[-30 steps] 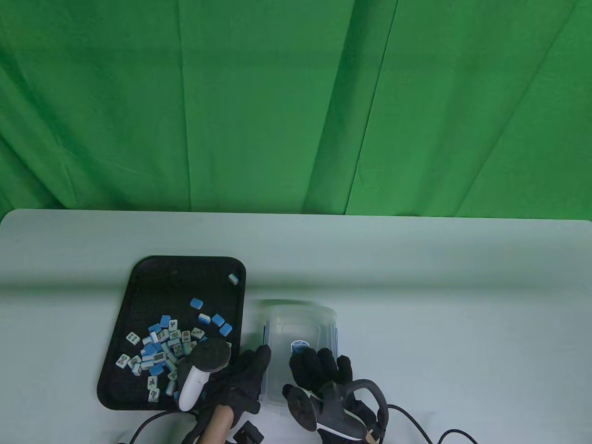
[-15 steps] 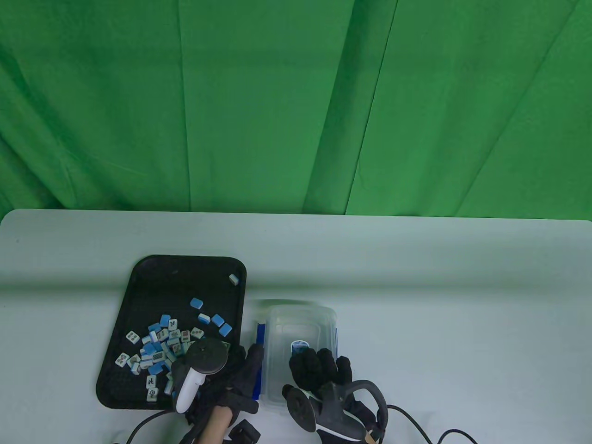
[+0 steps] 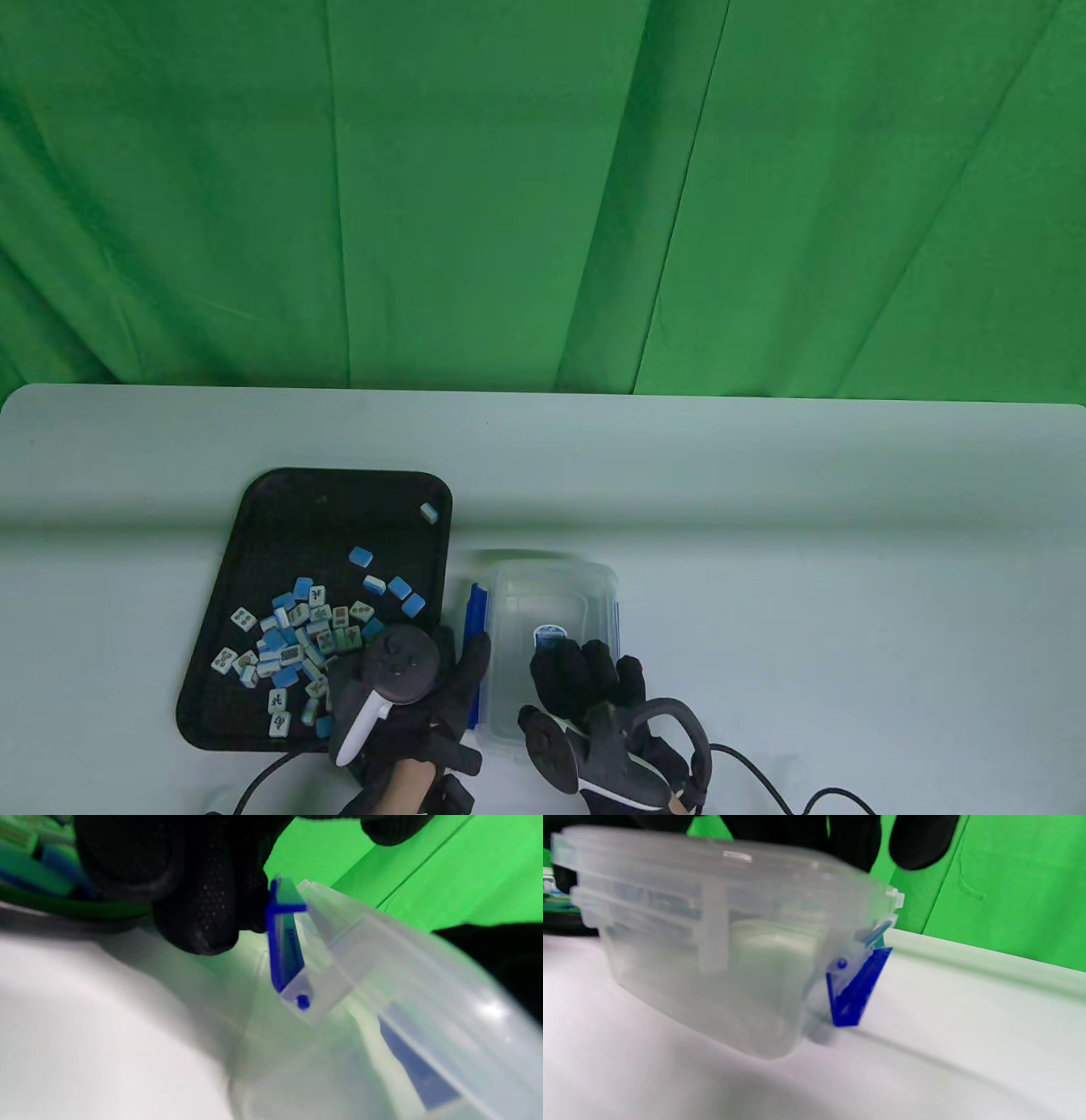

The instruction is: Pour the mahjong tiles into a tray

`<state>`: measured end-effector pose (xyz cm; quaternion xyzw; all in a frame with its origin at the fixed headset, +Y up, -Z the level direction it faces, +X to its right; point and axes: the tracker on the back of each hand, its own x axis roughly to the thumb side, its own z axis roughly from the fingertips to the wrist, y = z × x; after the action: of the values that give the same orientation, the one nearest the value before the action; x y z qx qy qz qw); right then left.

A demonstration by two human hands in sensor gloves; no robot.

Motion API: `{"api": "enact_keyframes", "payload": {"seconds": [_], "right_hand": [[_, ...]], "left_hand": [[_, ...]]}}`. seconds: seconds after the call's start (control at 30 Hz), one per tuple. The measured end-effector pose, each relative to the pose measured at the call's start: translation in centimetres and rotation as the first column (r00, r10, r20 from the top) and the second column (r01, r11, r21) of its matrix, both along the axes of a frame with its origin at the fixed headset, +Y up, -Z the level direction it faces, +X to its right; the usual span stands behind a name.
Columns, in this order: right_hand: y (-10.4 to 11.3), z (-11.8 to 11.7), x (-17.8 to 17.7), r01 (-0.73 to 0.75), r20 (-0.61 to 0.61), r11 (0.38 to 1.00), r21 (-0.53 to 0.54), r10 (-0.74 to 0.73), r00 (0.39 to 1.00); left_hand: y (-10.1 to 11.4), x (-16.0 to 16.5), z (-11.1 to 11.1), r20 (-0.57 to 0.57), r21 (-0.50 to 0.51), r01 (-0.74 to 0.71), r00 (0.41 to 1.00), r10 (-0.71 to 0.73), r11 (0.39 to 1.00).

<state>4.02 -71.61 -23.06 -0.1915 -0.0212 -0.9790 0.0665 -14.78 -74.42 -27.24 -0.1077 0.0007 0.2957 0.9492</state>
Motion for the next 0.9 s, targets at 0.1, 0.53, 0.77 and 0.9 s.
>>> {"api": "enact_keyframes", "payload": {"seconds": [0.1,0.53,0.77,0.9], "right_hand": [[0.0,0.0,0.0,0.001,0.0,1.0,-0.002,-0.001,1.0],[-0.1,0.1,-0.1,-0.007,-0.001,1.0,-0.009,0.007,1.0],[-0.1,0.1,-0.1,-0.01,0.0,1.0,-0.01,0.01,1.0],[-0.1,0.1,-0.1,-0.01,0.0,1.0,-0.008,0.01,1.0]], "left_hand": [[0.3,0.9,0.3,0.03,0.012,0.09,0.995,-0.09,0.996],[0.6,3.6,0.8,0.058,0.063,0.345,0.936,-0.348,0.937],[0.9,4.1,0.8,0.053,0.08,0.388,0.918,-0.393,0.918],[1.0,4.5,0.9,0.051,0.095,0.421,0.903,-0.427,0.902]]}}
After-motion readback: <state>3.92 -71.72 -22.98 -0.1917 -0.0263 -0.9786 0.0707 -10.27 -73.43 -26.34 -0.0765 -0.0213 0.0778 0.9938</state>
